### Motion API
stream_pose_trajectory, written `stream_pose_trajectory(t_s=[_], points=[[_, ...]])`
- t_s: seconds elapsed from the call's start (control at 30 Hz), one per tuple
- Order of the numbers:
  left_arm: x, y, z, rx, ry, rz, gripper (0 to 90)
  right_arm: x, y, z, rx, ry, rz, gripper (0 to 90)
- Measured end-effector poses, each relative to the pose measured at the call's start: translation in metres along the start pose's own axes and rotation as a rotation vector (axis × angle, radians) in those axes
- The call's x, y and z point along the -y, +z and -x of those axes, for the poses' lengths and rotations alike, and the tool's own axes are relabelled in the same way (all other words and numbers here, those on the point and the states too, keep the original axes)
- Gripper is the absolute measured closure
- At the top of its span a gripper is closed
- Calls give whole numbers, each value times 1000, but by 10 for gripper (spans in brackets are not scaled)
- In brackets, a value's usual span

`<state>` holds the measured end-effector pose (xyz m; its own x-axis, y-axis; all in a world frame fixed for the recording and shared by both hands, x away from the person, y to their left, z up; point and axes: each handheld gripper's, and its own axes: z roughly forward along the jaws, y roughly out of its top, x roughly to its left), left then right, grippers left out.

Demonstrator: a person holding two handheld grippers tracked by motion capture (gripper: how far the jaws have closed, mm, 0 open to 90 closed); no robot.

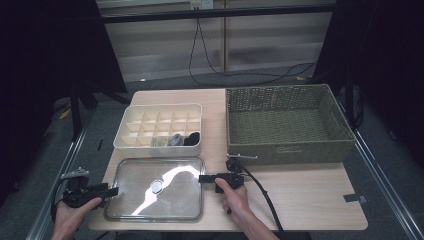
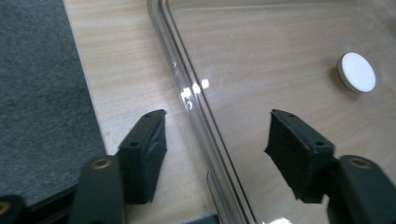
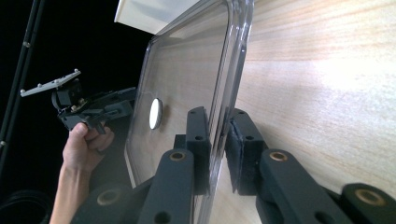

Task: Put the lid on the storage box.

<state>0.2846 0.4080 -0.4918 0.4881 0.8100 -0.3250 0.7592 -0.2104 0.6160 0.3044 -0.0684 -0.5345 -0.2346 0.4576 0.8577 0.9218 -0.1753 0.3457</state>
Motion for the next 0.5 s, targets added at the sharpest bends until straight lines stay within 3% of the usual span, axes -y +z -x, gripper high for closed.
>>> stream_pose_trajectory(t_s=[0.2, 0.4, 0.5], points=[[1, -1, 0, 29, -41, -5, 334, 1, -2, -2, -16, -35, 22, 807], [-3, 3, 4, 70, -24, -34, 377, 4, -5, -5, -28, -66, 41, 808], [-1, 5, 4, 82, -31, -11, 410, 4, -5, -5, -25, -72, 47, 807]])
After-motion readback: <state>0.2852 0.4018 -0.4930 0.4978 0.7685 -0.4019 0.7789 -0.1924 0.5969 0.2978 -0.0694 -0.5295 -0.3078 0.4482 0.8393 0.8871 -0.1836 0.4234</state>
